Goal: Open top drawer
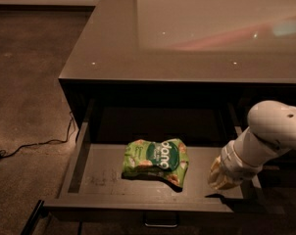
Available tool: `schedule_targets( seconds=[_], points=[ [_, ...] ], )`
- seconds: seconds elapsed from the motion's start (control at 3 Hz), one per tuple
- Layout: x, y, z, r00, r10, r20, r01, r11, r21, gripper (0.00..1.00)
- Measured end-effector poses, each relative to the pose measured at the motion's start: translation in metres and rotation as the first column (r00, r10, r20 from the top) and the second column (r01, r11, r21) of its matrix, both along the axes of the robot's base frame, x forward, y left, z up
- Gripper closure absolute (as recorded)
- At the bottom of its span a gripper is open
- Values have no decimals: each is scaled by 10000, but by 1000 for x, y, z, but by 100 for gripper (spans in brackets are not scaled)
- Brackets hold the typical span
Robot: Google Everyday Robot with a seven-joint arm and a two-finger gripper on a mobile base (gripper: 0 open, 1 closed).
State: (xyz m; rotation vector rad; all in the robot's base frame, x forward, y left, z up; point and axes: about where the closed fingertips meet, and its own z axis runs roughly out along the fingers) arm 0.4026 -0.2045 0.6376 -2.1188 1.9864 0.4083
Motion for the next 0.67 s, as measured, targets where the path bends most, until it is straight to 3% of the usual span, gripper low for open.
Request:
schedule_targets(
  seconds=[0.67],
  points=[
    [-38,9,-9,9972,502,-555,-514,9985,-189,100]
  ],
)
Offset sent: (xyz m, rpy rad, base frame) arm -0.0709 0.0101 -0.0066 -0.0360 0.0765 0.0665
